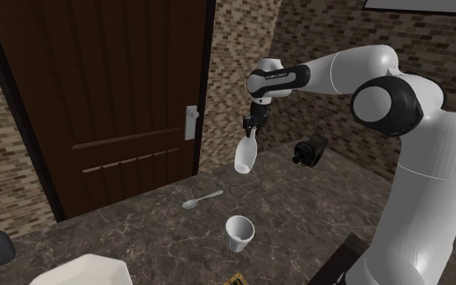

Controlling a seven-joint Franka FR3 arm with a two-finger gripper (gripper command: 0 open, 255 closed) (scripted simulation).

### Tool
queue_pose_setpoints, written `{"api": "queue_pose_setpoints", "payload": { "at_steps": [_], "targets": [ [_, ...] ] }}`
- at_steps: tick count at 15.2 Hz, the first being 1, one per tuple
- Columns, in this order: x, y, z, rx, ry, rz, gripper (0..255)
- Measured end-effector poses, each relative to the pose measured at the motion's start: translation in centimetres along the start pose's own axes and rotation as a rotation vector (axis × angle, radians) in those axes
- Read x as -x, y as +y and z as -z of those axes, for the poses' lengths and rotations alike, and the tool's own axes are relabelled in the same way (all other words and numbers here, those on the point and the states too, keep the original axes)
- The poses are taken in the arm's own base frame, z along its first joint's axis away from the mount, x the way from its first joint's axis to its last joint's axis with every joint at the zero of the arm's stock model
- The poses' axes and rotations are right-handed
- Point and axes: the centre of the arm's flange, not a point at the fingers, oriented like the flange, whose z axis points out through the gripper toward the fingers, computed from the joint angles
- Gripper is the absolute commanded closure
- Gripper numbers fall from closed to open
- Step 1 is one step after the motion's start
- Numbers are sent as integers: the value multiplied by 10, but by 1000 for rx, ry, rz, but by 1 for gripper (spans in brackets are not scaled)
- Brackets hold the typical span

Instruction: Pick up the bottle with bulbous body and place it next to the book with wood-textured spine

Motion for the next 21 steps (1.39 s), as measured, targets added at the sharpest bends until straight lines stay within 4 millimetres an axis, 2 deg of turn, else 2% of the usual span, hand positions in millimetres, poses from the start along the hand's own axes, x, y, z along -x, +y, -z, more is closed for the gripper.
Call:
{"api": "queue_pose_setpoints", "payload": {
  "at_steps": [6,21],
  "targets": [
    [1,0,6,0,-1,0,255],
    [-1,2,84,0,-1,0,255]
  ]
}}
